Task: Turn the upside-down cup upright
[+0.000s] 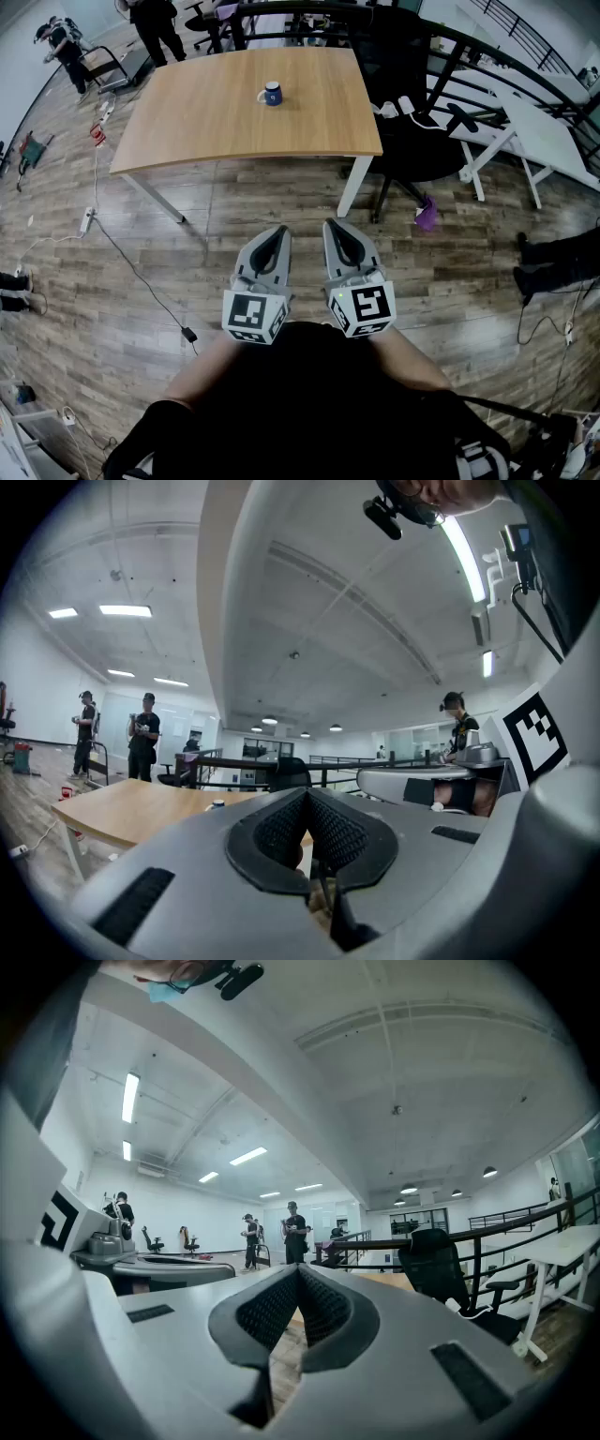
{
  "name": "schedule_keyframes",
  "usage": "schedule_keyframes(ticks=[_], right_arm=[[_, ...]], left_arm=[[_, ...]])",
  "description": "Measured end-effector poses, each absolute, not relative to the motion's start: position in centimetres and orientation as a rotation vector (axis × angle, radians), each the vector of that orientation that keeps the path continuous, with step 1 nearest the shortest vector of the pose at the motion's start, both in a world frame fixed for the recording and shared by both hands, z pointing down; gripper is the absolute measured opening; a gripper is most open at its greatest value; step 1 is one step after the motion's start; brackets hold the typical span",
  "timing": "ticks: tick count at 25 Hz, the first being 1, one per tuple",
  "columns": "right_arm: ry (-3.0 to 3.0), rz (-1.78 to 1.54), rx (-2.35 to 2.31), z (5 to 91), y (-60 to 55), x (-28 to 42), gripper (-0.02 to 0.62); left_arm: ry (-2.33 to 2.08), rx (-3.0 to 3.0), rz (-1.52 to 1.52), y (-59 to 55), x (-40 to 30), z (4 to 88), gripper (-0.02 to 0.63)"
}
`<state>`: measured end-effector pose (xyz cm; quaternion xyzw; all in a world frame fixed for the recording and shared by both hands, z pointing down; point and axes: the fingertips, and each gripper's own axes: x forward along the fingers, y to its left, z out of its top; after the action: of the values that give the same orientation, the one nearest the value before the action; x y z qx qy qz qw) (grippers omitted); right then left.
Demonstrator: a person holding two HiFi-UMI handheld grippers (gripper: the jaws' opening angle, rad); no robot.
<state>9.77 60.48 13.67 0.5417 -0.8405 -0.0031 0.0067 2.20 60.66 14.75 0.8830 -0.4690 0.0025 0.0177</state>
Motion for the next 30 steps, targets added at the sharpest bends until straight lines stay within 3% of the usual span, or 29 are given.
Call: schedule_keyframes(ticks=[16,30], right_arm=[[-2.597,0.068,1.730,16.7,53.8,6.5,0.012],[-2.655,0.205,1.557,20.3,28.2,7.4,0.012]], left_arm=[[-1.441,2.704,0.056,54.4,-1.5,18.3,0.008],[-1.533,2.594,0.110,28.6,-0.1,20.8,0.008]])
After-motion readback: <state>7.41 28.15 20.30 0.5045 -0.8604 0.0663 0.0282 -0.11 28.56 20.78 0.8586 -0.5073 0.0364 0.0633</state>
